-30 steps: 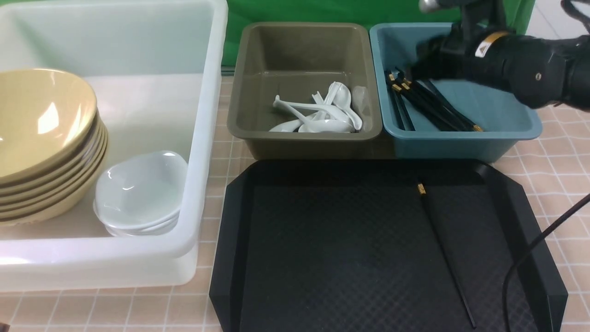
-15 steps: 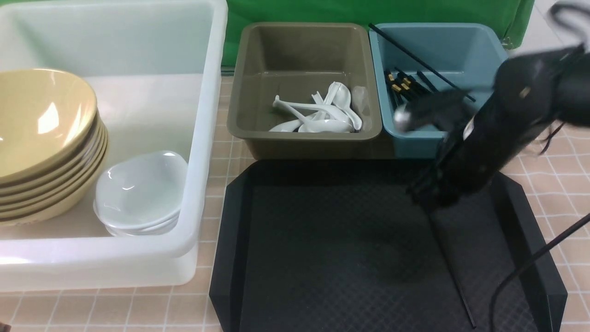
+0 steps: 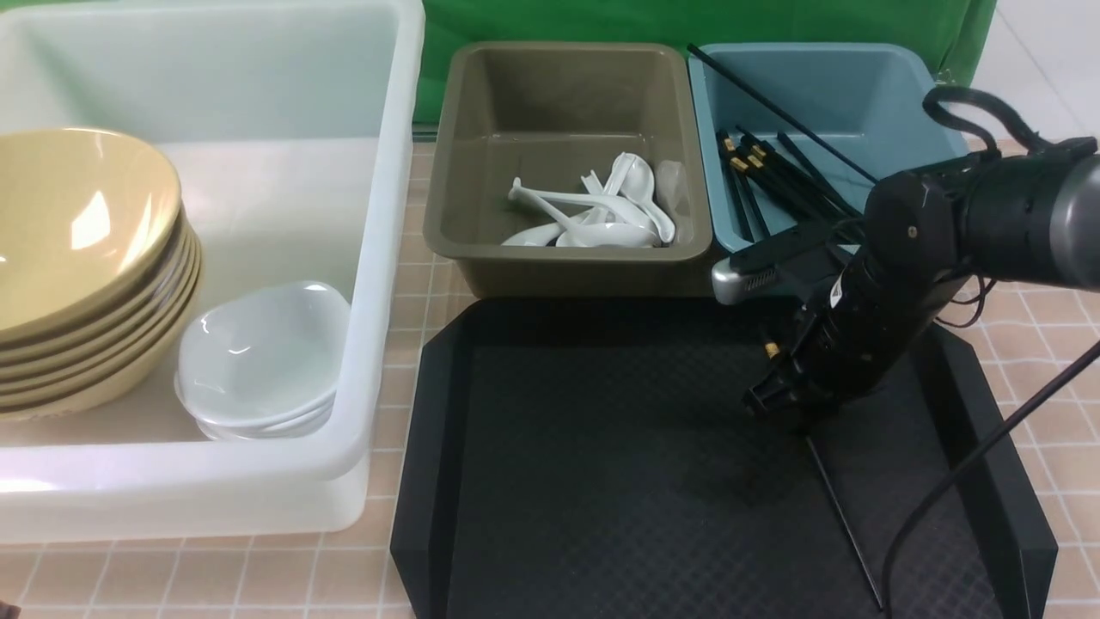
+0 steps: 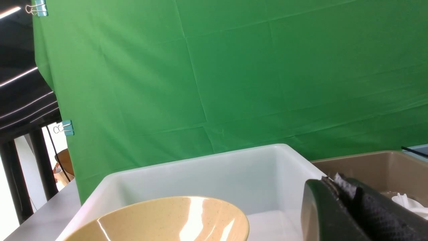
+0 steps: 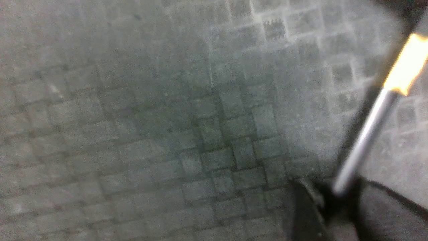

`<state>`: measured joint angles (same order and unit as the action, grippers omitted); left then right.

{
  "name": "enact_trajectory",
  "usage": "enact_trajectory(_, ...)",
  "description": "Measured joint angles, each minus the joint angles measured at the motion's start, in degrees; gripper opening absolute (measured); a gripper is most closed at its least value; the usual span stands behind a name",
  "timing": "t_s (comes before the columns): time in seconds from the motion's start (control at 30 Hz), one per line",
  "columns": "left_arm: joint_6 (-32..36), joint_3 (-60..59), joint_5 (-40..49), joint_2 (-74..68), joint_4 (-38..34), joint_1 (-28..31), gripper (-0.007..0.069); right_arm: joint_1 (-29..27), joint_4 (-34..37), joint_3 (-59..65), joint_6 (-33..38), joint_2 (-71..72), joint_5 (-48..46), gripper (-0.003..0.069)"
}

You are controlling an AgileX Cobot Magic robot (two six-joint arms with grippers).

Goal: On brown table put chopsticks spoon bowls plates into blue grey white boxes.
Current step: 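Grasp the chopsticks with the right gripper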

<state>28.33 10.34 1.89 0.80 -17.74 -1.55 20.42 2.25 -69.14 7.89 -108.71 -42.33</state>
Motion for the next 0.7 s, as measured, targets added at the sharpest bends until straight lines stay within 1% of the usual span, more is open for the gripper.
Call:
enact_trajectory(0.07, 0.0, 0.0, -0.06, 0.0, 0.0, 0.0, -0.0007, 0.0, -0.07, -0.44, 0.0, -0.53, -0.17, 0.0211)
enact_trajectory(0.1, 0.0, 0.0, -0.06, 0.0, 0.0, 0.0, -0.0007, 0.0, -0.07, -0.45, 0.06, -0.59, -0.16, 0.0207)
enact_trajectory(0.17, 0.0, 0.0, -0.06, 0.0, 0.0, 0.0, -0.0007, 0.0, 0.05, -0.79, 1.19, -0.82, -0.83, 0.0129)
enact_trajectory(0.23, 0.0, 0.0, -0.06, 0.0, 0.0, 0.0, -0.0007, 0.47, 0.95, -0.79, 2.87, -0.43, -1.27, 0.0084)
enact_trajectory(0.37, 0.0, 0.0, -0.06, 0.0, 0.0, 0.0, -0.0007, 3.66, 4.06, -0.1, 5.5, 3.39, -3.04, 0.0076)
enact_trajectory(0.43, 0.0, 0.0, -0.06, 0.0, 0.0, 0.0, -0.0007, 5.04, 4.76, -0.93, 6.28, 8.47, -1.44, 0.0076)
enact_trajectory(0.5, 0.0, 0.0, -0.06, 0.0, 0.0, 0.0, -0.0007, 5.48, 4.88, -3.05, 8.01, 13.6, 2.92, 0.0076)
enact_trajectory(0.53, 0.0, 0.0, -0.06, 0.0, 0.0, 0.0, -0.0007, 5.5, 4.14, -4.3, 9.53, 16.59, 7.54, 0.0076)
enact_trajectory(0.57, 0.0, 0.0, -0.06, 0.0, 0.0, 0.0, -0.0007, 5.5, 4.14, -4.53, 9.53, 16.59, 7.54, 0.0076)
enact_trajectory(0.63, 0.0, 0.0, -0.06, 0.0, 0.0, 0.0, -0.0007, 4.44, 1.24, -6.95, 12.52, 20.58, 22.23, 0.0076)
enact_trajectory(0.67, 0.0, 0.0, -0.06, 0.0, 0.0, 0.0, -0.0007, 4.28, 1.13, -6.95, 12.63, 20.68, 23.43, 0.0076)
enact_trajectory(0.7, 0.0, 0.0, -0.06, 0.0, 0.0, 0.0, -0.0007, 3.06, 0.62, -7.77, 12.86, 20.6, 32.37, 0.0076)
